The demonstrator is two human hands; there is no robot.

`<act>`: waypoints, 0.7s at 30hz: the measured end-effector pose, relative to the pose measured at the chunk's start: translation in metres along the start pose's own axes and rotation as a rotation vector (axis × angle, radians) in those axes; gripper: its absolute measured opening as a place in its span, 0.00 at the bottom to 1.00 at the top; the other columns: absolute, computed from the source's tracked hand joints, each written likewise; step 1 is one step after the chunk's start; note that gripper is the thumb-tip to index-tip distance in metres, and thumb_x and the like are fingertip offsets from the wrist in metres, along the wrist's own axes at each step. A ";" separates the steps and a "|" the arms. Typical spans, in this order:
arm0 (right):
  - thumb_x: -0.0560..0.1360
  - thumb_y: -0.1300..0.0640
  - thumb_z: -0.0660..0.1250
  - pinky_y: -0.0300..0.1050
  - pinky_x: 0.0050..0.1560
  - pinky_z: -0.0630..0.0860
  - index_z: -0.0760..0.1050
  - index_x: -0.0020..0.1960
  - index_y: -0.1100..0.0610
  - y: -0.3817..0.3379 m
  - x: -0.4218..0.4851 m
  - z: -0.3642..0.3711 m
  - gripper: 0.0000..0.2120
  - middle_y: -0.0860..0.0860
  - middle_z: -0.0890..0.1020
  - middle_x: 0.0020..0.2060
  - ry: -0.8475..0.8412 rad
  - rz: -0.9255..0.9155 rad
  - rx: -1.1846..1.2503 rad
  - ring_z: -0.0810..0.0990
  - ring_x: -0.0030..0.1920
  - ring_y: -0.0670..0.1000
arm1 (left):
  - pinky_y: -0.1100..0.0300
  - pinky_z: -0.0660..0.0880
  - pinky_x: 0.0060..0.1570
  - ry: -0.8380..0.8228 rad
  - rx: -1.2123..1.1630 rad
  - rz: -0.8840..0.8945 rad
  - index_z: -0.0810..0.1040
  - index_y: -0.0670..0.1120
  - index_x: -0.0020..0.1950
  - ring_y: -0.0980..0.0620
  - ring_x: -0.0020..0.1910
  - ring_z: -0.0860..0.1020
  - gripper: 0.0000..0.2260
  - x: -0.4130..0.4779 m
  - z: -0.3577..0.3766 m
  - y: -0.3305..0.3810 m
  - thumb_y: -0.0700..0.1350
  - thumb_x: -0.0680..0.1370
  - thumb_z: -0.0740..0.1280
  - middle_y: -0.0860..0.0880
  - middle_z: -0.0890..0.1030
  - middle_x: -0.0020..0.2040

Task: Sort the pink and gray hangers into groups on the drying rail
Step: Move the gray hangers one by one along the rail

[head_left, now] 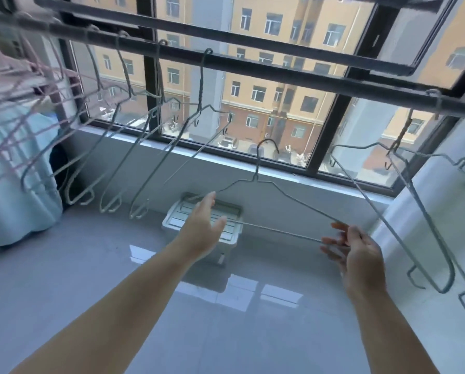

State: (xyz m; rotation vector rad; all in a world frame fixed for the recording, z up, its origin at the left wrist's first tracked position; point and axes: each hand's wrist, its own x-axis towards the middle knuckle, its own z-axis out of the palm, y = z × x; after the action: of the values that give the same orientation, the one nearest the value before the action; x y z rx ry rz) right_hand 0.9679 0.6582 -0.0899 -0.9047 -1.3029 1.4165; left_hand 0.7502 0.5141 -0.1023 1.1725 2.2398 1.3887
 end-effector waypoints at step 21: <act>0.77 0.58 0.60 0.42 0.45 0.77 0.73 0.51 0.54 0.046 -0.056 -0.021 0.05 0.58 0.73 0.53 0.390 0.098 -0.365 0.78 0.44 0.46 | 0.67 0.63 0.28 -0.591 -0.127 -0.051 0.79 0.45 0.44 0.53 0.28 0.64 0.11 0.003 -0.065 -0.067 0.41 0.79 0.58 0.55 0.69 0.26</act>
State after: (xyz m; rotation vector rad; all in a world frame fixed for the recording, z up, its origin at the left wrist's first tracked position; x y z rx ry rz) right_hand 0.9940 0.6121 -0.1427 -1.4267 -1.2443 1.0175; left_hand 0.6769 0.4607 -0.1248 1.2652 1.7281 0.9766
